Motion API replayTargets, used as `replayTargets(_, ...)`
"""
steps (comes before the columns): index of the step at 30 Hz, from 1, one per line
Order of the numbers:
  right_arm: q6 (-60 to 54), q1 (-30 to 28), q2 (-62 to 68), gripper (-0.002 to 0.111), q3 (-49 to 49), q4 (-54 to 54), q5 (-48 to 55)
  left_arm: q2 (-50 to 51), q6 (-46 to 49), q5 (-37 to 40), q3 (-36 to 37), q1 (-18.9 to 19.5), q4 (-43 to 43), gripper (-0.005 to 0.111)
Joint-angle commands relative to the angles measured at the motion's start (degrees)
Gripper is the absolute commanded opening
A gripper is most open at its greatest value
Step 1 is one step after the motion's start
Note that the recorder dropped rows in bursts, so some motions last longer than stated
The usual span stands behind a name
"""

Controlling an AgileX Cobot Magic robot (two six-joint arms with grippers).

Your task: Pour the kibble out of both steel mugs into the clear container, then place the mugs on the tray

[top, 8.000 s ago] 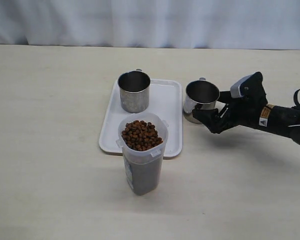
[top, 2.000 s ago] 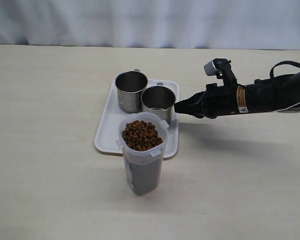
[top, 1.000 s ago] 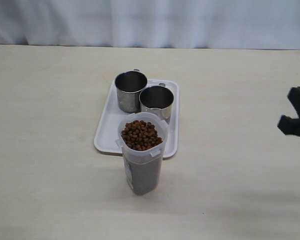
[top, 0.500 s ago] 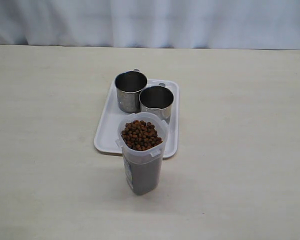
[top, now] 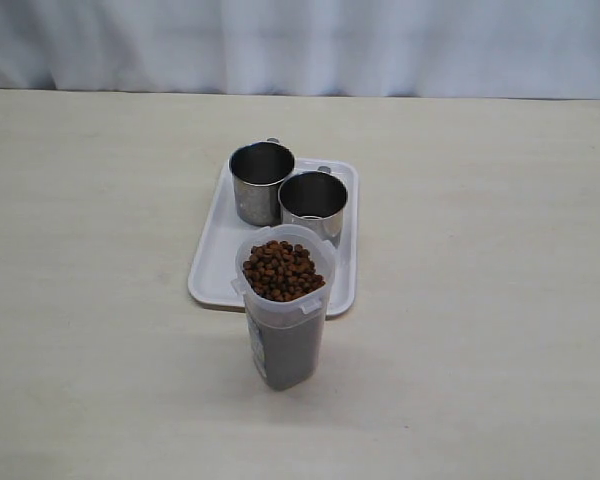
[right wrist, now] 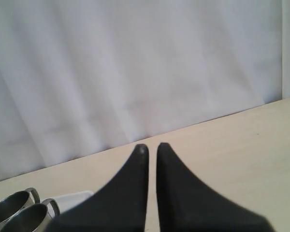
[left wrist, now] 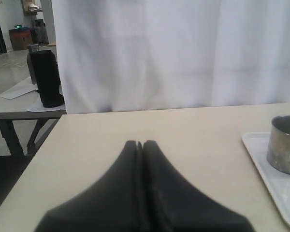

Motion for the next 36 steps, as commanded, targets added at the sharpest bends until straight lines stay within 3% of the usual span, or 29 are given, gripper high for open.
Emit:
replayTargets(1,-0.06,-0.06,-3.76,0.004,0.21,0.08,1.14,-0.19,-0.12,-0.46,0.13,0.09,0.15,0.000)
replayTargets(5,-0.06,0.06,-19.44,0.004,0.21,0.08,2.82,-0.19,-0.12,-0.46,0.13,0.09,0.15,0.000)
replayTargets(10,-0.03,0.06,-20.32,0.004,0.21,0.08,0.50,-0.19,-0.12,-0.69,0.13,0.09,0.16,0.000)
replayTargets(13,-0.95,0.06,-20.32,0.004,0.21,7.08,1.79,-0.19,-0.12,-0.82,0.13,0.09,0.16,0.000)
replayTargets(15,-6.18,0.06,-20.32,0.004,0.21,13.29,1.93,-0.19,-0.12,-0.93,0.13,0.09,0.16,0.000)
replayTargets(17,-14.88,0.06,-20.32,0.004,0.21,12.74,5.83,-0.19,-0.12,-0.93,0.13,0.09,0.16,0.000)
replayTargets(22,-32.87,0.06,-20.32,0.004,0.21,12.99,22.78,-0.19,-0.12,-0.93,0.13,0.09,0.16,0.000)
replayTargets(36,-28.55,-1.80,-20.32,0.004,0.21,12.85,23.21,-0.19,-0.12,-0.93,0.13,0.09,0.16,0.000)
